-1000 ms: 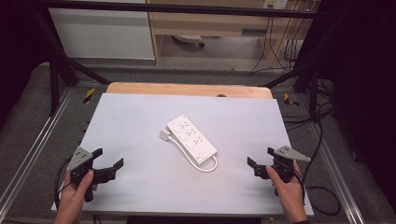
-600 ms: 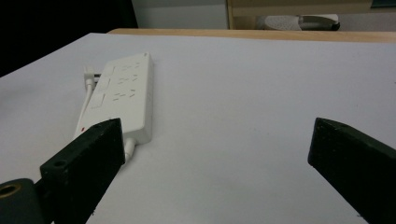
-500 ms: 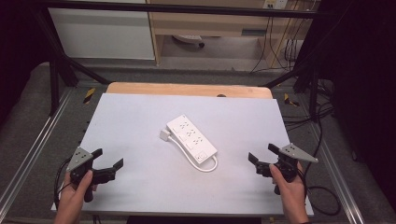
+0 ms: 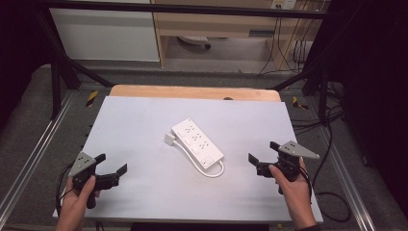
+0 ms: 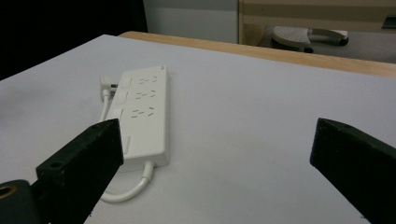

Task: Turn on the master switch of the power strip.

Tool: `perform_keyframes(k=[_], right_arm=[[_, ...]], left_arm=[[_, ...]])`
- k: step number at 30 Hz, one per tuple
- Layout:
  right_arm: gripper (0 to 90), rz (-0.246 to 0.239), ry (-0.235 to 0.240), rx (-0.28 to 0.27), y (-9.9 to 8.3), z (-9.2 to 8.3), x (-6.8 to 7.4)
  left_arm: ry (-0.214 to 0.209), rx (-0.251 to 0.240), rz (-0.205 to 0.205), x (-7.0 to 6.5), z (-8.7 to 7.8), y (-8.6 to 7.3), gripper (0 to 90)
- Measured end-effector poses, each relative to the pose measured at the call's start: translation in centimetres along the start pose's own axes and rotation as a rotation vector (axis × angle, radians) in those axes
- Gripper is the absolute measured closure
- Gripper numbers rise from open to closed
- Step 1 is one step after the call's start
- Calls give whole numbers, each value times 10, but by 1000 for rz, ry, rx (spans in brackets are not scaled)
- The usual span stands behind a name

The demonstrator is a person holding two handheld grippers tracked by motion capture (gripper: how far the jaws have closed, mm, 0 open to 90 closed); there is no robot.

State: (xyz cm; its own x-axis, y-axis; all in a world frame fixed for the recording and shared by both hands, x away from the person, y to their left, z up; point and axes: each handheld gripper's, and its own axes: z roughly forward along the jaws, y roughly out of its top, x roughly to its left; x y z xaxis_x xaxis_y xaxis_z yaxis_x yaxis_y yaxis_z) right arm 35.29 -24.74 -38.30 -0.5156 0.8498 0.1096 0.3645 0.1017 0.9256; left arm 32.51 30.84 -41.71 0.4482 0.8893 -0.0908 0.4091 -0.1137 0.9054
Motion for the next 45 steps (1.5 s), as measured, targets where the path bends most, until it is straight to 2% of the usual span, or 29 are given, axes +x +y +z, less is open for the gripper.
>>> perform_keyframes(k=[7,14,16,18,19,20,21,23,27,28,34,40,41,42,45], right_arm=[[56,-10,18,-8,9,10,6],[45,-19,21,-20,15,16,11],[69,-16,22,-25,16,18,11],[146,-16,20,-29,18,19,12],[146,-16,20,-29,18,19,12],[230,-3,28,-43,19,19,11],[230,-3,28,-43,19,19,11],[319,1,18,-46,22,21,11],[454,-10,11,-44,24,23,11],[454,-10,11,-44,24,23,11],[648,-40,20,-65,29,28,18],[784,-57,33,-80,31,33,23],[784,-57,33,-80,31,33,23],[825,-63,31,-86,32,35,25],[859,-74,34,-83,33,39,28]], left_arm=[[0,0,-3,0,0,0,56],[-3,-1,-2,0,0,0,55],[-5,2,-2,0,0,0,56],[-4,3,-2,-1,0,0,55],[-4,3,-2,-1,0,0,56],[-5,2,-2,0,0,0,56],[-5,2,-2,0,0,0,56],[-5,6,3,0,0,0,56],[-4,7,6,0,0,0,56],[-4,7,6,0,0,0,56],[-2,9,6,0,0,0,56],[-3,8,6,0,0,0,56],[-3,8,6,0,0,0,56],[-2,8,5,0,0,-1,56],[-2,8,3,1,0,-1,56]])
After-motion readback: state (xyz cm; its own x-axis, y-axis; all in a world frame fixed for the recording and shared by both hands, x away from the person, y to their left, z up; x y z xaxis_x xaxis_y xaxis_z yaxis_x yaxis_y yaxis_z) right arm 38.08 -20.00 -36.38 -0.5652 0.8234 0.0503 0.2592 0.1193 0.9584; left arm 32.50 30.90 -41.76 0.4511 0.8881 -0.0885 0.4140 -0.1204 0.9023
